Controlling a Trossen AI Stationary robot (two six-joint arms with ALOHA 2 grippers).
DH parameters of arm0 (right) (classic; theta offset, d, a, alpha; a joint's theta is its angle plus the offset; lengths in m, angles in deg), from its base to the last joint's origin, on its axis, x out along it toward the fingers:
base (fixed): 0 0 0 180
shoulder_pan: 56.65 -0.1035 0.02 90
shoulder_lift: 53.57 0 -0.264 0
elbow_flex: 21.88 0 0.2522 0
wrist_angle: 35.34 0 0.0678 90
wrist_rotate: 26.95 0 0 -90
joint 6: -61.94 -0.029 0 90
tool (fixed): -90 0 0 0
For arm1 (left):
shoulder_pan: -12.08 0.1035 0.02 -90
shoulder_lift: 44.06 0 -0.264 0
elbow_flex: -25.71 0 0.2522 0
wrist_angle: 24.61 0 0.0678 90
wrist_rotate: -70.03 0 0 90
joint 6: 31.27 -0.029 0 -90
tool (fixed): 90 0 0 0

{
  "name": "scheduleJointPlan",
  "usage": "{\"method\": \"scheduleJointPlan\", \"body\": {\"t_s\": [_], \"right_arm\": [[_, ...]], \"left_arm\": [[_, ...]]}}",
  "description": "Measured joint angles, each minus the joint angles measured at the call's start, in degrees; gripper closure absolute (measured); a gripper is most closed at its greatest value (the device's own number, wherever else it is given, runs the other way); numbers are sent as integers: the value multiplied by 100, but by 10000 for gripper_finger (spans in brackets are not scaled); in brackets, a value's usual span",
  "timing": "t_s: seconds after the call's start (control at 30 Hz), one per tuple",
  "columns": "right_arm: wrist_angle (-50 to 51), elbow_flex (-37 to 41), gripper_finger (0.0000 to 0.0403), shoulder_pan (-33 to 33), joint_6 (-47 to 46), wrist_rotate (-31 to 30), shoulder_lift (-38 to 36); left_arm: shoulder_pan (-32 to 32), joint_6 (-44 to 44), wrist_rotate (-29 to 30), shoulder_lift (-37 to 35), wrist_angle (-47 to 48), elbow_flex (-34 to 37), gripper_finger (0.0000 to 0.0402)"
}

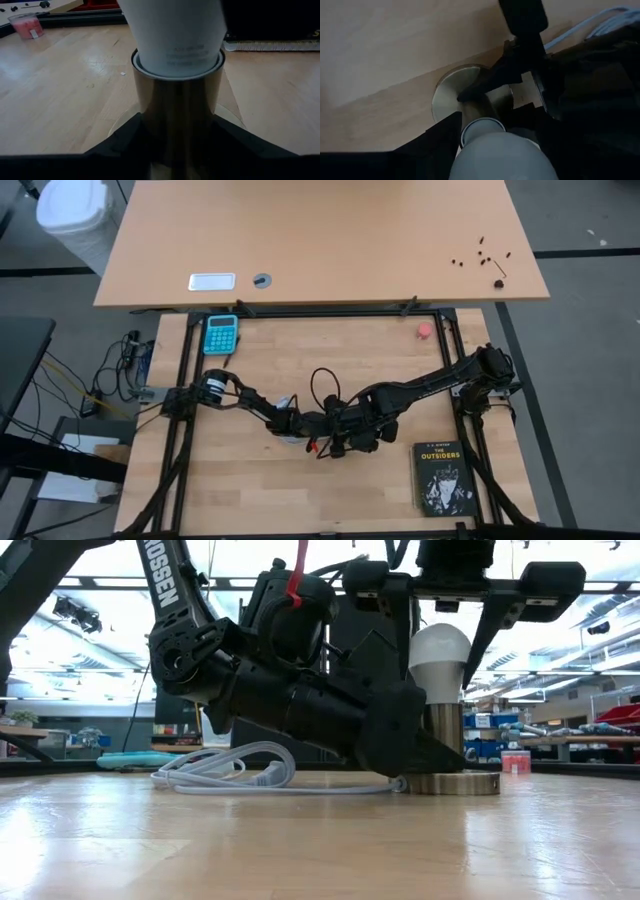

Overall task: Screw lightbulb
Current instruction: Insert the lightbulb into the lamp

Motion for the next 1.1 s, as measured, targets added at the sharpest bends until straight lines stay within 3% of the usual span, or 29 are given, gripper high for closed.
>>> {"method": "scheduleJointPlan", "body": {"t_s": [0.37,0.57,0.77,1.1], "right_arm": [[-150,-9,177,8,-1534,50,-2],[-241,-9,177,9,-1927,68,-2],[-32,-9,141,10,-1145,86,-2],[239,0,53,91,1068,108,-2]], "left_arm": [[2,3,35,4,-4,-4,208],[0,5,42,4,-7,-4,208],[0,4,39,4,-2,-4,208],[-9,0,29,4,4,-4,208]]}}
